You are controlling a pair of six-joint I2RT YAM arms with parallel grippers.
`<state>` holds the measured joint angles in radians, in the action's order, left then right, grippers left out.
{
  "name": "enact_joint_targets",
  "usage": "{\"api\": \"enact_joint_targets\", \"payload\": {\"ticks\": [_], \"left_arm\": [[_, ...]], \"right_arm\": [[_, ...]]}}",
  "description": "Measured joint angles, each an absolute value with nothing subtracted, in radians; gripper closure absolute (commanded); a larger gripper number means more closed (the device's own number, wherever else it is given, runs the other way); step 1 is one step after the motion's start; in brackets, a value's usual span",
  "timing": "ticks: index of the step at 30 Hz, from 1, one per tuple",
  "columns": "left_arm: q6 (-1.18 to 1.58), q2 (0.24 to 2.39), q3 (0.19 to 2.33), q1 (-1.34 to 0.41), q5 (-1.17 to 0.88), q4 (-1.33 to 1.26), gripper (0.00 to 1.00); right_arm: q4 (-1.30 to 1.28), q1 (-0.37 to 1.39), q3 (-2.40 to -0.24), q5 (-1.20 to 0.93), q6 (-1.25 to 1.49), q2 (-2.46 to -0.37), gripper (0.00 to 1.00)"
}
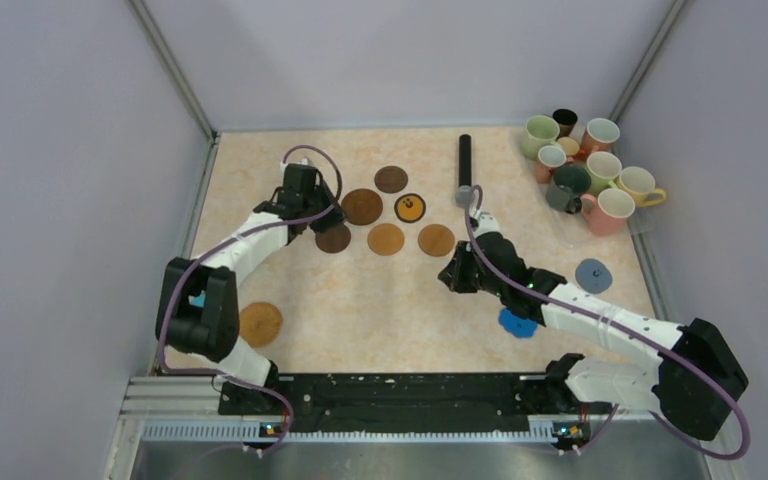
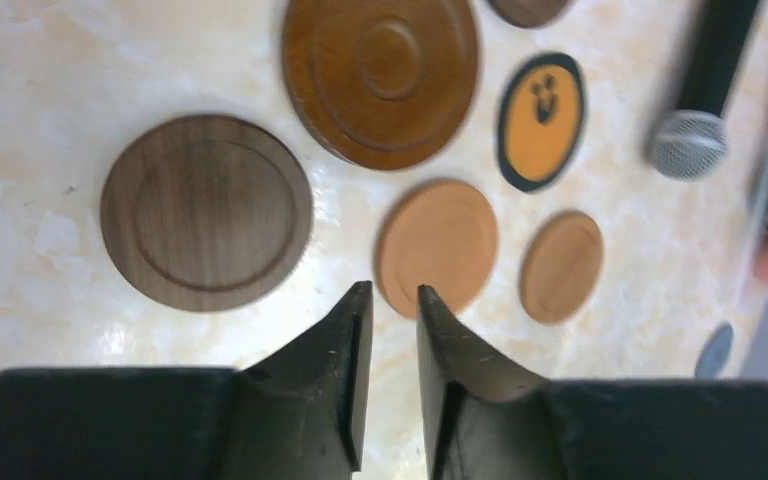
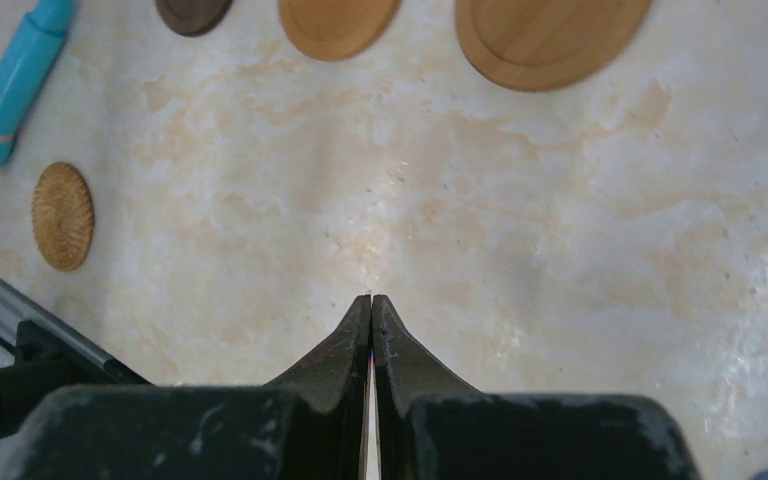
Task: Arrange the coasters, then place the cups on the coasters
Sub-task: Move the coaster to the center of the board.
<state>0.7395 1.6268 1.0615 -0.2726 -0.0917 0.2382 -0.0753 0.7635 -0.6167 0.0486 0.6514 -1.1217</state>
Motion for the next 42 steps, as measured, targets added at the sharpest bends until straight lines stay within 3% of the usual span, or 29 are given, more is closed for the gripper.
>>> {"api": "enact_joint_targets", "payload": {"ticks": [5, 6, 8, 16, 22, 25, 33, 42], "left_arm": [[0.723, 1.454, 1.026, -0.273, -0.175, 0.255, 0.38], [0.720, 1.413, 1.026, -0.273, -0.191, 0.265, 0.29], [0.705, 1.340, 1.026, -0.274, -0.211, 0.281, 0.03], [0.611, 1.050, 1.028, -0.274, -0.238, 0.403, 0.01], [0.498, 0.946, 1.012, -0.274, -0.173, 0.511, 0.01], [0.459, 0.921, 0.982, -0.274, -0.120, 0.557, 0.01], [0.406, 0.905, 0.918, -0.274, -0.073, 0.609, 0.01], [0.392, 0.905, 0.918, -0.274, -0.075, 0.609, 0.01]], "right_arm": [[-0.215, 0.764, -0.617, 0.144, 0.765, -1.086, 1.00], [-0.252, 0.764, -0.617, 0.173, 0.801, -1.070, 1.00], [-0.313, 0.764, -0.617, 0.227, 0.865, -1.044, 1.00], [-0.666, 0.764, -0.662, 0.465, 1.177, -1.017, 1.00], [-0.904, 0.761, -0.690, 0.563, 1.390, -1.119, 0.99], [-0.988, 0.749, -0.690, 0.567, 1.467, -1.192, 0.78], [-1.056, 0.700, -0.685, 0.574, 1.555, -1.259, 0.42], [-1.077, 0.684, -0.620, 0.606, 1.606, -1.209, 0.30]]}}
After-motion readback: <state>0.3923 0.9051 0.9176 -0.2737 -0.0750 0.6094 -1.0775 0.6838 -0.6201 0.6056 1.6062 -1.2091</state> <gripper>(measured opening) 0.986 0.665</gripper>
